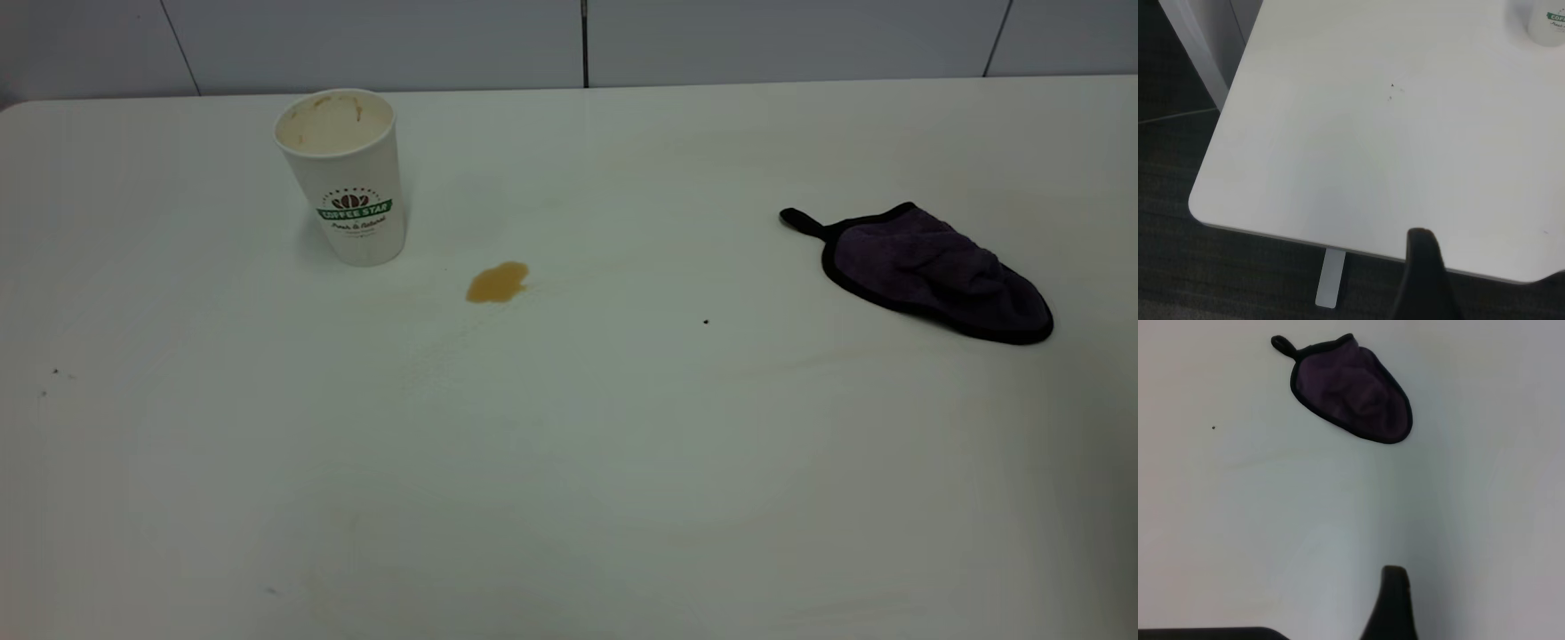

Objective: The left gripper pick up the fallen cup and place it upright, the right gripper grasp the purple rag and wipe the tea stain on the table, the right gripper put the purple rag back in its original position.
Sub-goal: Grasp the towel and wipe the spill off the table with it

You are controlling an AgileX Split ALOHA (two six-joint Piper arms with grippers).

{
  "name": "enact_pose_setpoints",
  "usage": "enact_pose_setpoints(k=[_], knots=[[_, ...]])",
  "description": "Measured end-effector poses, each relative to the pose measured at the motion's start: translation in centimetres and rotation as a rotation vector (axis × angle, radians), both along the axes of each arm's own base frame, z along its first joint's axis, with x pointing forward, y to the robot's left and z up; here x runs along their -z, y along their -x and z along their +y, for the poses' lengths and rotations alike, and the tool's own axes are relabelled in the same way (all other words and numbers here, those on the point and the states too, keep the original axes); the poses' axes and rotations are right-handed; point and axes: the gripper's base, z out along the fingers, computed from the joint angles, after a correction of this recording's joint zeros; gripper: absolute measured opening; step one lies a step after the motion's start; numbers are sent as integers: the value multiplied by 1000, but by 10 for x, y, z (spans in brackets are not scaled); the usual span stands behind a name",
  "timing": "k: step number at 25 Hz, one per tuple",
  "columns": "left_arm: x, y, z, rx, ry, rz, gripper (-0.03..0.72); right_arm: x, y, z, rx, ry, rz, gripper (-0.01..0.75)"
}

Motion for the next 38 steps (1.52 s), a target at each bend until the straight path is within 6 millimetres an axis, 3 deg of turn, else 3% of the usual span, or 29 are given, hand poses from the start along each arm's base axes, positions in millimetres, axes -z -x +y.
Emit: enact_pose_setpoints(k=[8, 13, 29, 38], knots=[[0, 0, 0, 0, 0, 0, 566, 67, -115, 3, -144, -55, 186, 728], [0, 0, 0, 0, 0, 0, 566, 115, -164, 1, -196, -52, 229, 728], [0, 0, 0, 1, -1, 0, 566, 245, -260, 13, -230, -62, 395, 725], [0, 0, 0, 1, -1, 0, 566, 299, -283, 15, -221, -47, 448, 711]])
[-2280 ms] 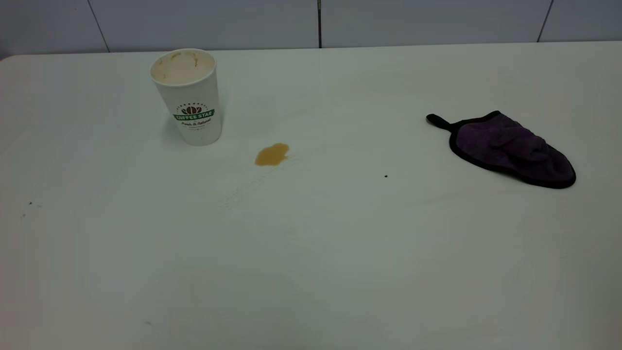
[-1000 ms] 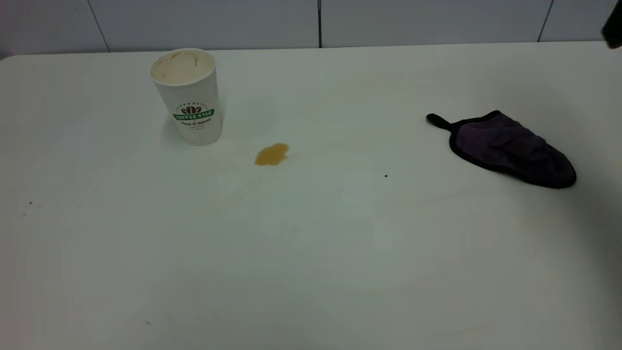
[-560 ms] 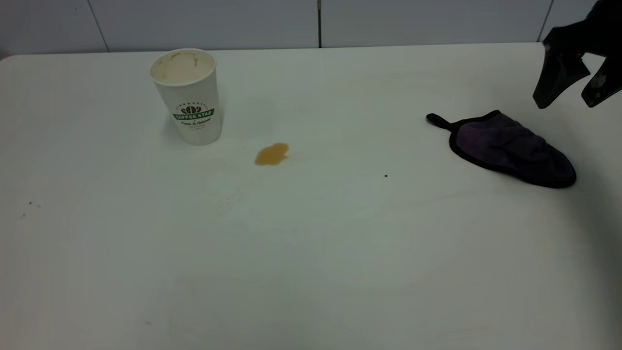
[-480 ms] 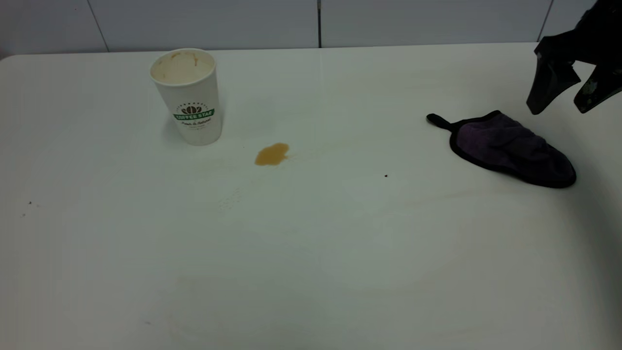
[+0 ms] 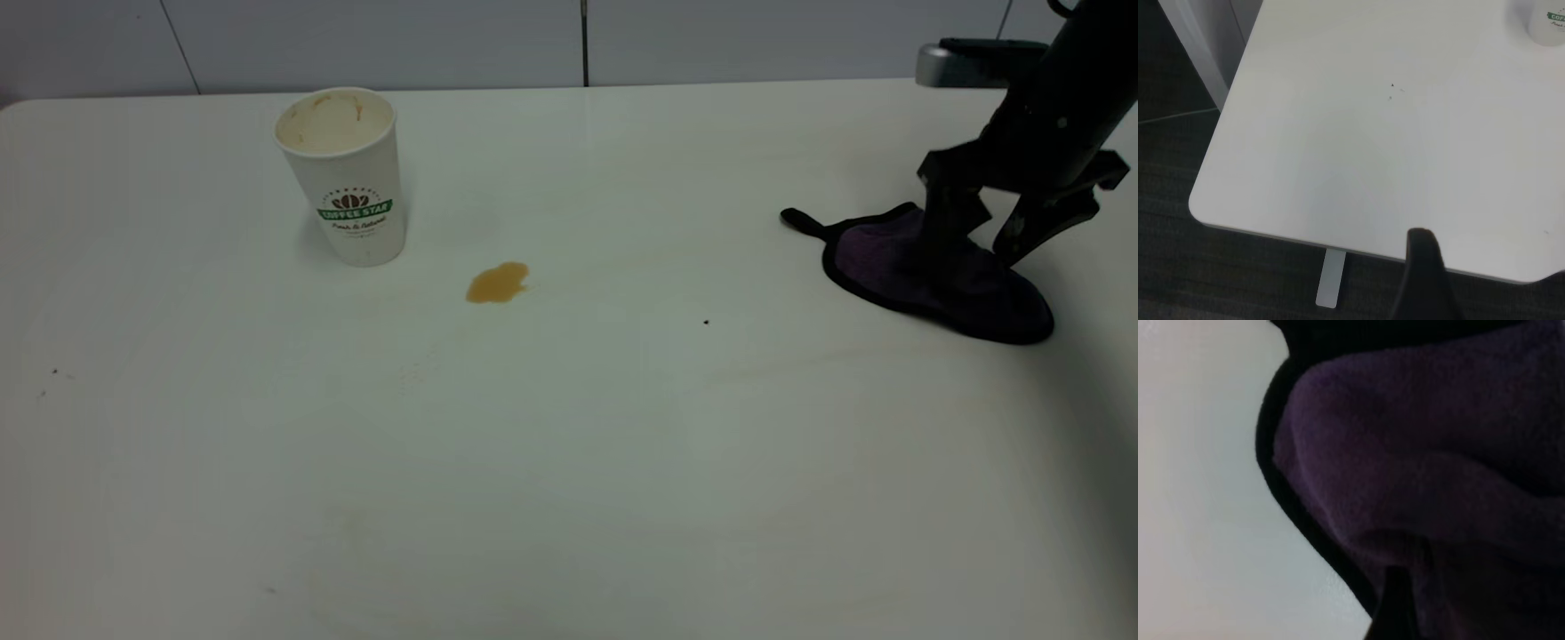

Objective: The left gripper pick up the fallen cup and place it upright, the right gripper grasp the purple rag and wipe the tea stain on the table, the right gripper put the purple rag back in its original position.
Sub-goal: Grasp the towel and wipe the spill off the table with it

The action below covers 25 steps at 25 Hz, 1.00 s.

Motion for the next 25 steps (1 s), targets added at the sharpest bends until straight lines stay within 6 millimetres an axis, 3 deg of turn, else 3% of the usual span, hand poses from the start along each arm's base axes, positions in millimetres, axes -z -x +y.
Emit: enact_pose_setpoints(k=[3, 5, 8, 11, 13, 19, 25], knots=[[0, 0, 0, 0, 0, 0, 566, 14, -2, 4, -13, 7, 17, 677], [0, 0, 0, 0, 0, 0, 566, 18, -4, 7, -28, 18, 17, 613], [0, 0, 0, 0, 0, 0, 566, 20, -8, 13, -31, 21, 10, 431], [0, 0, 0, 0, 0, 0, 566, 21, -13, 26, -44, 19, 1, 170], [0, 0, 0, 0, 0, 0, 566, 19, -16, 39, -64, 16, -6, 94], [0, 0, 0, 0, 0, 0, 566, 11, -22, 104, -178, 2, -56, 92], [0, 0, 0, 0, 0, 0, 566, -9, -22, 177, -297, -27, -164, 92]])
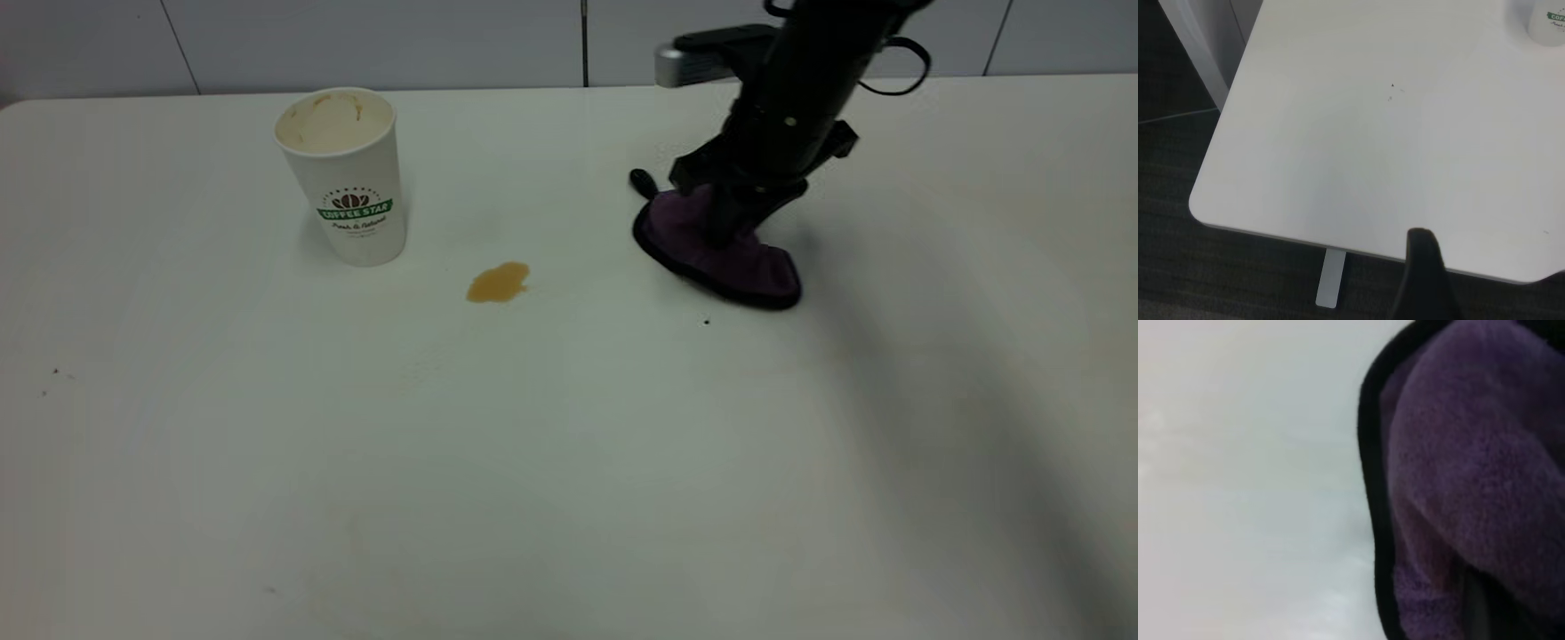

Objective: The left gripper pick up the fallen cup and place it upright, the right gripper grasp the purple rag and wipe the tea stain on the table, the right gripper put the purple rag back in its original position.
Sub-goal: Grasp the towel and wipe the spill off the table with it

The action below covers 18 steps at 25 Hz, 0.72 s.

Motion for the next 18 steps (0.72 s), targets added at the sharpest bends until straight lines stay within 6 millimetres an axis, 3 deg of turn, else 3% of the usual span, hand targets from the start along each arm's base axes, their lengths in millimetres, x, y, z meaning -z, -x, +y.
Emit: enact_pose_setpoints(k=[10, 18], knots=[[0, 0, 0, -2, 2, 0, 566, 24, 5, 71, -95, -35, -38, 92], [0, 0, 0, -1, 1, 0, 566, 23, 10, 110, -139, -72, -86, 92]])
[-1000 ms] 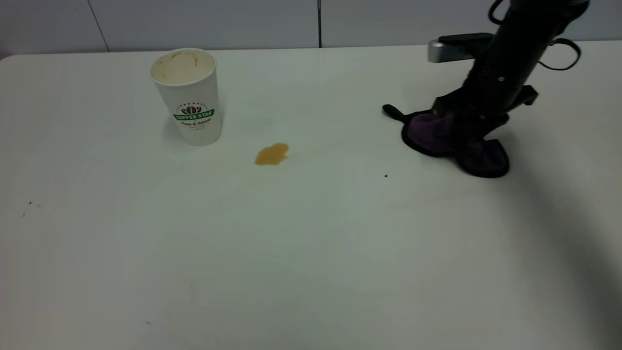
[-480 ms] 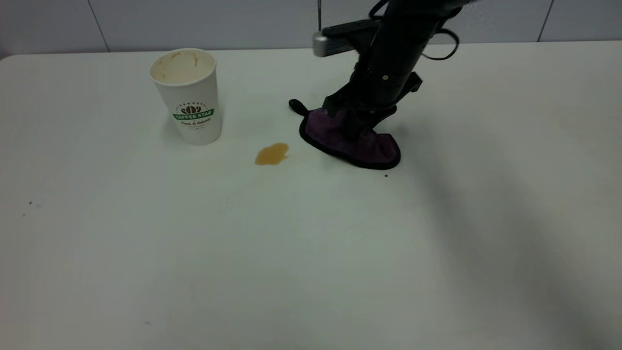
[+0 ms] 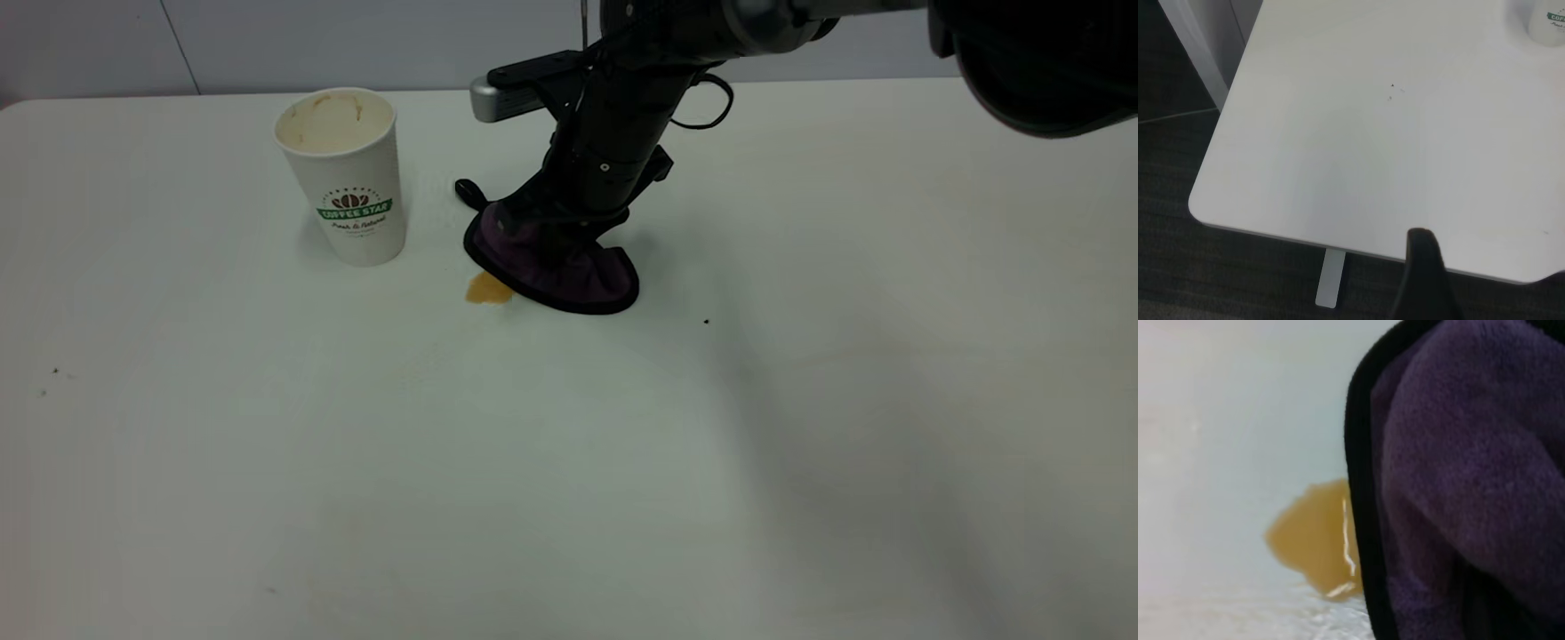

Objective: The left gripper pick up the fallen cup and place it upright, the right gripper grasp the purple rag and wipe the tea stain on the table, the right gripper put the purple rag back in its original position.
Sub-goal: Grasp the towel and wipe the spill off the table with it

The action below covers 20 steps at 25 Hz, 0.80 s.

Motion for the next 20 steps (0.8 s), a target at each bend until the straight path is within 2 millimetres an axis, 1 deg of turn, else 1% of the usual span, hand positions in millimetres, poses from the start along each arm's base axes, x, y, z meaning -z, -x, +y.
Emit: enact_pose_setpoints(k=[5, 11, 14, 20], knots=[[0, 0, 0, 0, 0, 0, 566, 3, 10, 11, -21, 12, 40, 92], [0, 0, 0, 0, 0, 0, 566, 4, 30, 30, -78, 44, 102, 92], [0, 0, 0, 0, 0, 0, 566, 4, 38, 35, -103, 63, 138, 92], [0, 0, 0, 0, 0, 0, 566, 5, 51, 36, -134, 86, 254, 92]])
